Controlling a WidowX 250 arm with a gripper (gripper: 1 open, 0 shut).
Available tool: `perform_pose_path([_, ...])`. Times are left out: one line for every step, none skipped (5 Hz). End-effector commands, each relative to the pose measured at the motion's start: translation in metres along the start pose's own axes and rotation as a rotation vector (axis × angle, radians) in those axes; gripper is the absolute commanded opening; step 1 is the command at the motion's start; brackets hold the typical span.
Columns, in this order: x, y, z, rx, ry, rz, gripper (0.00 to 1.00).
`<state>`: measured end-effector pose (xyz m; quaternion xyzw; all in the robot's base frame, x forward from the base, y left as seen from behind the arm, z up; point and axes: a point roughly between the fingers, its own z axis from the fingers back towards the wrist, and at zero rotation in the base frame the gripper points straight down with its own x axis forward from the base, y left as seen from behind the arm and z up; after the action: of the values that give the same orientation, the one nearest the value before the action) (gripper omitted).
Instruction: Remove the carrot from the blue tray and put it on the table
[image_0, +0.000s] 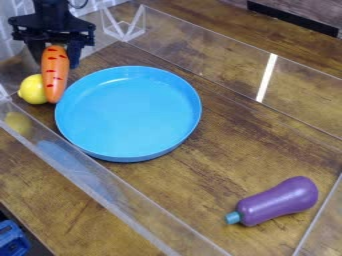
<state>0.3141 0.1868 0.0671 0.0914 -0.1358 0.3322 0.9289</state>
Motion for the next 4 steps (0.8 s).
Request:
perform_pose_path([0.014,-0.0044,0.0286,-0.008,-0.099,0.007,0.0])
perform_pose_path([0.0141,-0.0039,0.0321,0.002,-0.114,0.019,0.0])
perform_pose_path([0.0137,-0.0048,0.0345,0.012,-0.127,0.03,0.0])
perform_pose_path([0.014,-0.0057,0.0335,0.025,-0.145,0.03,0.0])
